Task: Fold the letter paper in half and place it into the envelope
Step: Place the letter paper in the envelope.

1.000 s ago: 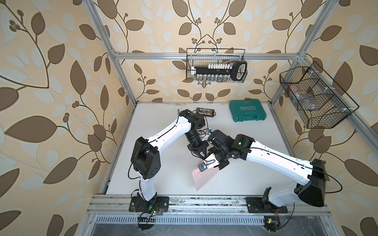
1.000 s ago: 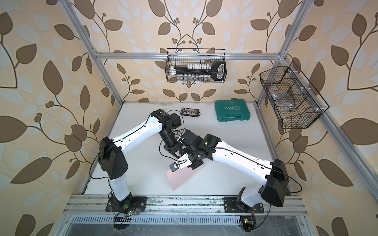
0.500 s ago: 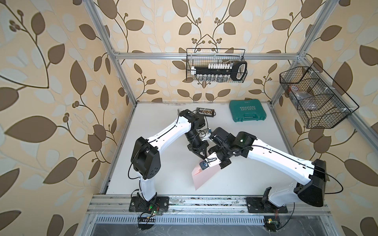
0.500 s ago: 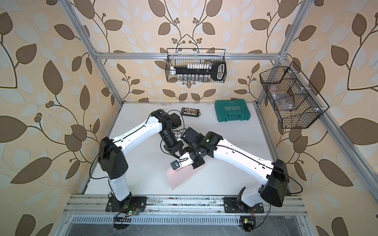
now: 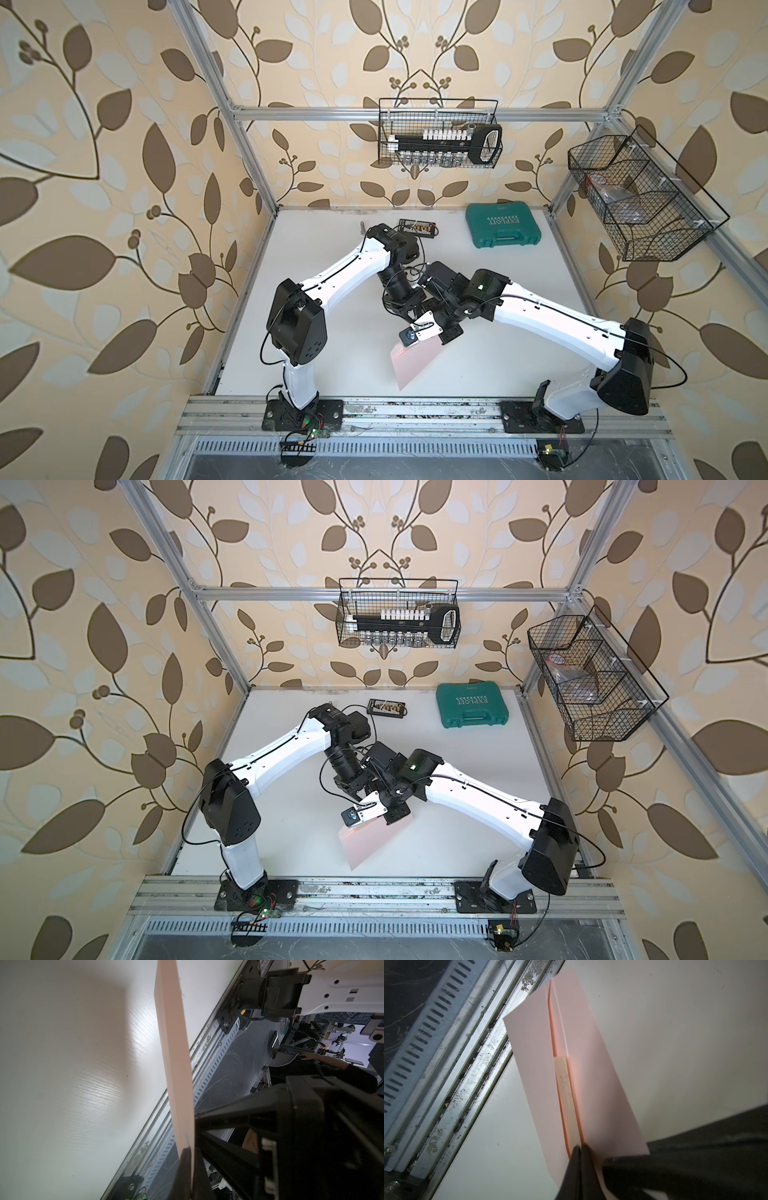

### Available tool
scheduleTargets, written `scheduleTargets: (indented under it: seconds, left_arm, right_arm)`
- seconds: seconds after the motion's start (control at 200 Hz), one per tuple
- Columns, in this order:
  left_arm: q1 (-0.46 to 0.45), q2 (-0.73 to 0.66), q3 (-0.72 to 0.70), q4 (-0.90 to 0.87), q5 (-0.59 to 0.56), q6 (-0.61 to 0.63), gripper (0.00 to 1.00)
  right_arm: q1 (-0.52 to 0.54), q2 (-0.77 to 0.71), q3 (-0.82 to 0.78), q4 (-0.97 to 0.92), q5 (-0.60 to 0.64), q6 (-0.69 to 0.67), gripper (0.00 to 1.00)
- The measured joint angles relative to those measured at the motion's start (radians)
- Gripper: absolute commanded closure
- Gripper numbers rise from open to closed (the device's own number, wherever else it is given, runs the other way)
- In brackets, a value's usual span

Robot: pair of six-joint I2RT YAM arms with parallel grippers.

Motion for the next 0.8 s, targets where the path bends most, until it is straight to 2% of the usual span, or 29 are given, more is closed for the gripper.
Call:
scheduleTargets:
  seconds: [0.695,0.8]
  left_arm:
    - [0.000,0.000,-0.004,0.001,-0.001,0.000,1.00]
    - [0.000,-0.002,-0.008,0.002,-0.001,0.000,1.00]
  right_arm:
    - [0.000,0.013,-0.044,0.055,0.008,0.023,1.00]
    - [0.000,0.012,-0.044,0.056,0.011,0.029,0.94]
